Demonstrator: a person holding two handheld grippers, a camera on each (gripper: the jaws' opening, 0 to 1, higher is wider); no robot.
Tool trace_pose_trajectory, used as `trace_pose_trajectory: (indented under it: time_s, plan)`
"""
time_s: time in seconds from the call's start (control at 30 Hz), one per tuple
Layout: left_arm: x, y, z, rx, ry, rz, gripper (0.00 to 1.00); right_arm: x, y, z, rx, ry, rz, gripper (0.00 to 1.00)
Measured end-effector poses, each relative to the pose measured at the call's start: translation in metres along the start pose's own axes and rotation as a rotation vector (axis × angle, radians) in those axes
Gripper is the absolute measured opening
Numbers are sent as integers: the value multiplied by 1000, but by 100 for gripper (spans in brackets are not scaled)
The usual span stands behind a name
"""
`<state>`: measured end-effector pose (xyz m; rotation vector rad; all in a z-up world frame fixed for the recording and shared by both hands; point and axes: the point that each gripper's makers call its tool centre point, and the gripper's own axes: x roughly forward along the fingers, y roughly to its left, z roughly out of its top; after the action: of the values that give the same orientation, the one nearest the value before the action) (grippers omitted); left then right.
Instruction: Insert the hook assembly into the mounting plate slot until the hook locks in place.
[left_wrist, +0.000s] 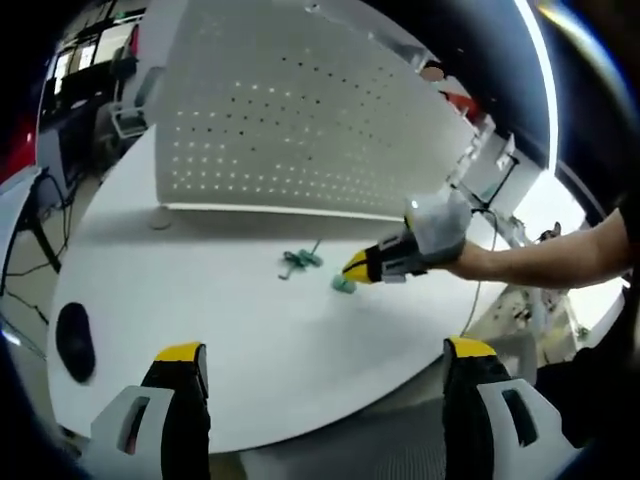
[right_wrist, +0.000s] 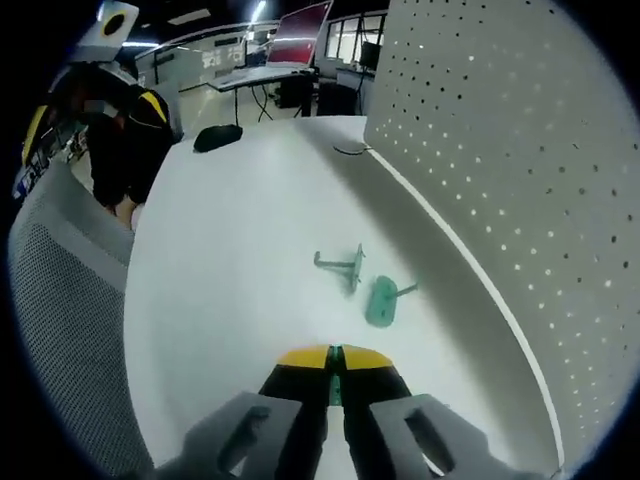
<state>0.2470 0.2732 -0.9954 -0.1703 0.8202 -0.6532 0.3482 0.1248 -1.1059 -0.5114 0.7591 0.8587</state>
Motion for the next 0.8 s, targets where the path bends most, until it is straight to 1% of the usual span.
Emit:
trace_pose_trajectory:
  time_s: [0.1,0.23,0.3,0.4,0.53,0.63,0.67,0.73,0.8]
  plan:
    - [-1,0,4,-1,-12,-2,100,-3,-6,1,79,-17,-12,0]
    - [-2,-2,8,3,-21,-3,100,-6,-12,2,126,-28,-24,0]
    - [-2,-3,9,6,-24,-6,100,-9,-14,5,161,-47,-31,0]
    - [-3,-5,11,17,-31,-13,100,-12,-18,7,184,-48,-38,0]
    - [-5,-5,14,30,-36,-12,100,-16,-22,11,249,-72,-47,0]
    - [-6,-4,14,37,-32,-5,100,-21,-24,16,265,-91,-54,0]
    - [-7,-3,14,41,-29,0,100,-24,-26,20,270,-104,-62,0]
    - [-7,-2,15,45,-30,6,100,-32,-31,33,319,-176,-87,0]
    - [-8,-2,17,48,-33,8,100,-41,-37,41,352,-214,-107,0]
